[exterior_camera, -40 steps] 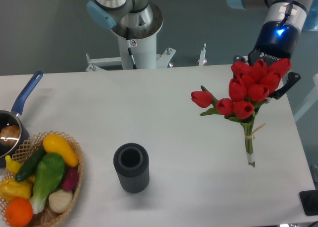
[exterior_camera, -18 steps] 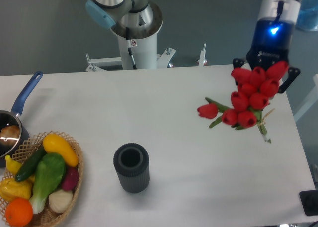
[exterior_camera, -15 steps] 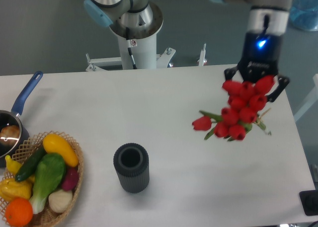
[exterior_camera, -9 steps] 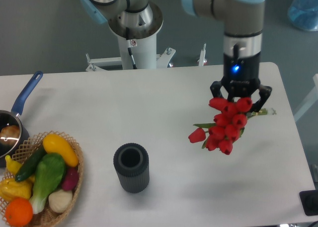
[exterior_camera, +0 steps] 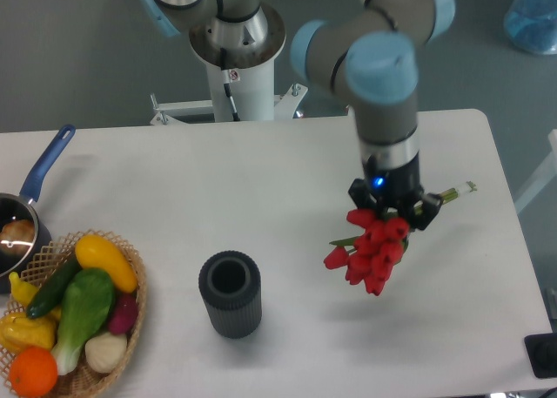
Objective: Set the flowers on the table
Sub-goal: 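Carry the tulips toward the black vase and lower them, then lower the tulips onto the table and open the gripper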
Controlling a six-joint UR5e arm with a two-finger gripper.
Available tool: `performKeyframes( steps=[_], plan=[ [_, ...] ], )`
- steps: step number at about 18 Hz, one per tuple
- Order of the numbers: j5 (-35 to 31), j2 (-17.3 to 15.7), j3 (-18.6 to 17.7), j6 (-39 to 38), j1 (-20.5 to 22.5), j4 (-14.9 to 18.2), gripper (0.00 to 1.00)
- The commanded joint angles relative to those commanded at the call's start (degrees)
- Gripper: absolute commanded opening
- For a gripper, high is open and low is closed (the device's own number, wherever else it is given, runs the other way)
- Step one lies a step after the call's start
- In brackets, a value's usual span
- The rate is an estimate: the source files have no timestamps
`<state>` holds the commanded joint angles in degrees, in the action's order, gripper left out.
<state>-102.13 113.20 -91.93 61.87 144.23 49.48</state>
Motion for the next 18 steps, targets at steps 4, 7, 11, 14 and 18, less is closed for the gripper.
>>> performKeyframes(
  steps=[4,7,11,14,18],
  plan=[
    [1.23,2.37,0.26,0.18,0.09,-0.44,0.32],
    [4.56,3.43,0.79,0.09,0.61,-0.53,0.32],
    [5.98,5.89,1.75,-2.01,0.79,-1.14,0.33],
    [5.98,7.3,2.9,-3.34,0.79,-1.23,0.33],
    [7.02,7.92,3.34,-5.09,0.7,-1.41,0.33]
  ],
)
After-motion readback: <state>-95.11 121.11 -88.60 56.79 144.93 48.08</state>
